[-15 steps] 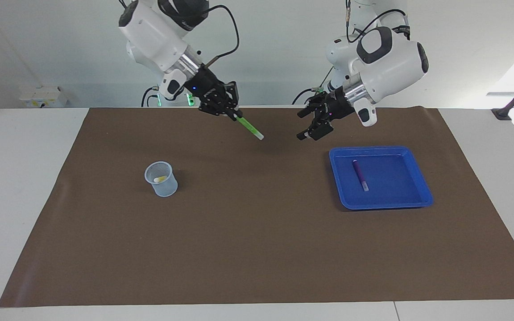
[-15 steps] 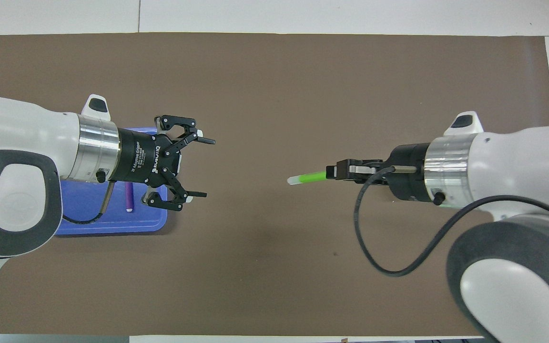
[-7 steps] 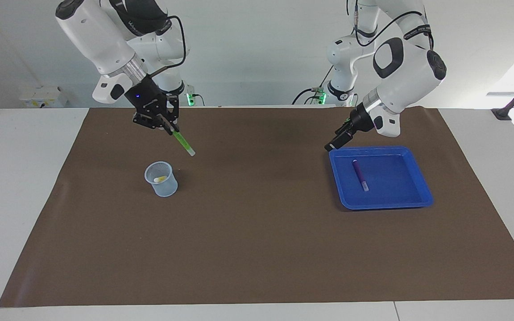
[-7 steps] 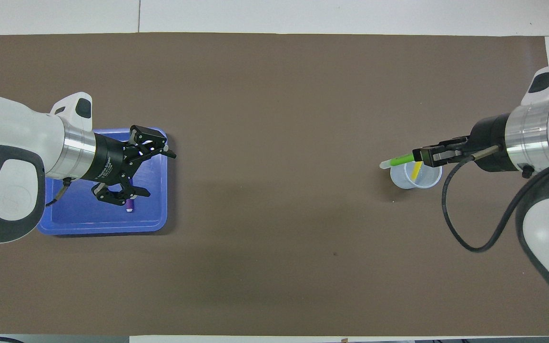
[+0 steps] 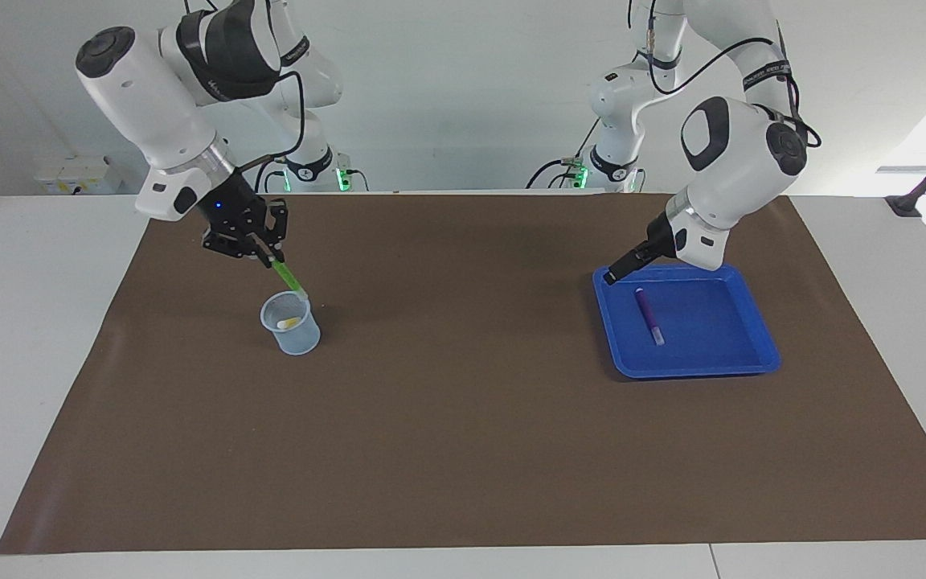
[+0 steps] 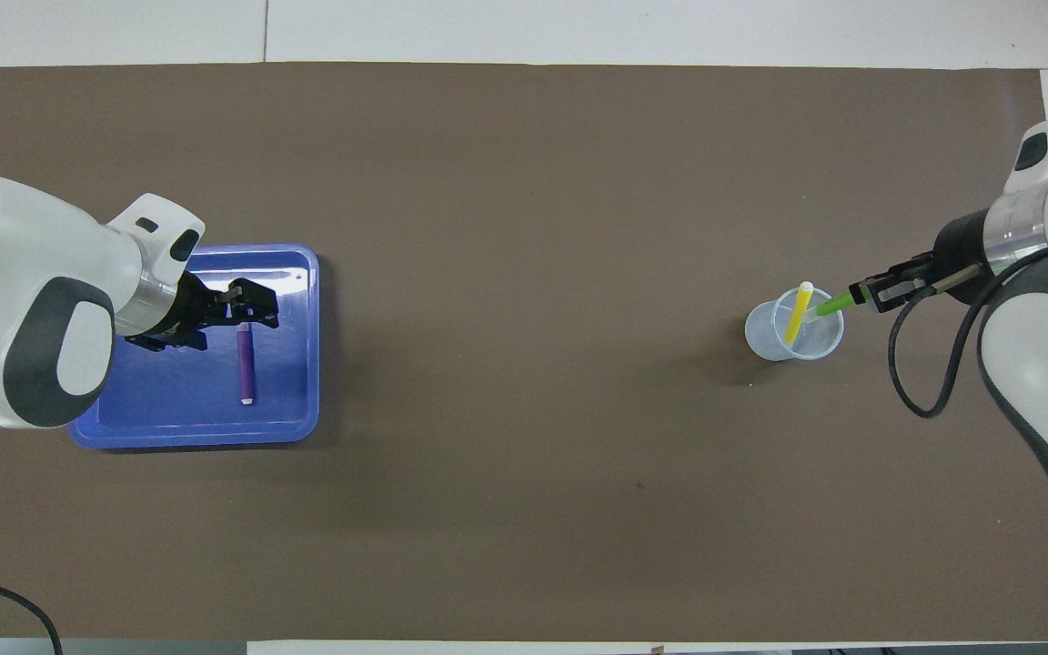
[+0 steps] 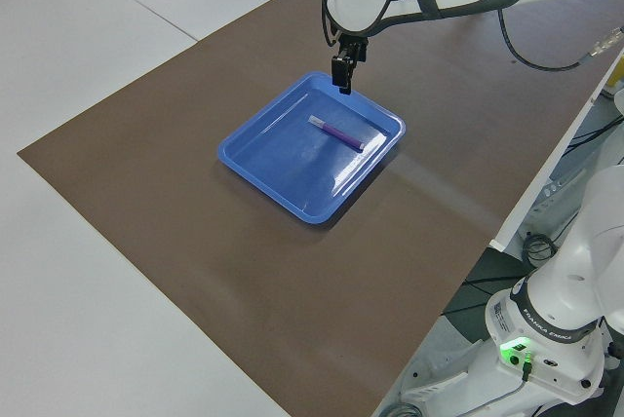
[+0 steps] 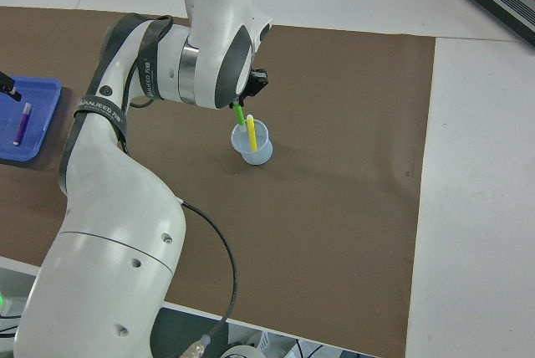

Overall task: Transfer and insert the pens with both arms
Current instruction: 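Insert the green pen into the cup while the left gripper returns, then grasp the purple pen with the left gripper while the right gripper withdraws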

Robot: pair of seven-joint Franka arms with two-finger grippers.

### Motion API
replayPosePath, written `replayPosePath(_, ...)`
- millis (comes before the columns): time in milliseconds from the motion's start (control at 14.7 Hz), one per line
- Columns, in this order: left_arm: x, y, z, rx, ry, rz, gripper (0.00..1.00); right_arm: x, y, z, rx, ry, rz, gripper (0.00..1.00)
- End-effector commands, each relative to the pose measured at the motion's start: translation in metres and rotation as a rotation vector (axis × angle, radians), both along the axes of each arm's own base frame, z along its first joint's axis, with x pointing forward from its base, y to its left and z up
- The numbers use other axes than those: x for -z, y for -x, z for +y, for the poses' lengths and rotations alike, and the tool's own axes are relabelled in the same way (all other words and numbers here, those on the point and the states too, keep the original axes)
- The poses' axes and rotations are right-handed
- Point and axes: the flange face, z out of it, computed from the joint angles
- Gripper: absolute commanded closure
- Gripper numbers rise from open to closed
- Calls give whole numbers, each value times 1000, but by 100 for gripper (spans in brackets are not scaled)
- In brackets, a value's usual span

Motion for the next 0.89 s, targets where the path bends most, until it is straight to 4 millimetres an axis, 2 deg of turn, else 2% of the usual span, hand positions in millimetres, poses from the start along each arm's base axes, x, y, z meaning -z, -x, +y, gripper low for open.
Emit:
replayPosePath(0,35,-2,1,195,-47,-45,1,15,3,1,-17,19,-2,100)
replayPosePath(204,66,4,5,318,-75,-55,5,39,10,-1,-10,24,-14,100)
replayPosePath(341,79,4,5,322,-63,-48,9,41,11,2,-19,25,-17,100)
replayPosePath(409,81,3,4,321,-59,-56,10,40,11,0,-15,25,-17,95)
replayPosePath(545,86,2,6,318,-52,-55,13,38,10,-2,-20,24,-11,8)
replayPosePath(613,86,2,5,318,-52,-55,15,34,9,-2,-19,23,-16,0)
replayPosePath(681,85,2,5,319,-52,-58,16,27,8,-1,-23,19,-14,0)
replayPosePath(818,86,0,6,315,-51,-66,18,-4,5,11,-22,-26,-8,0)
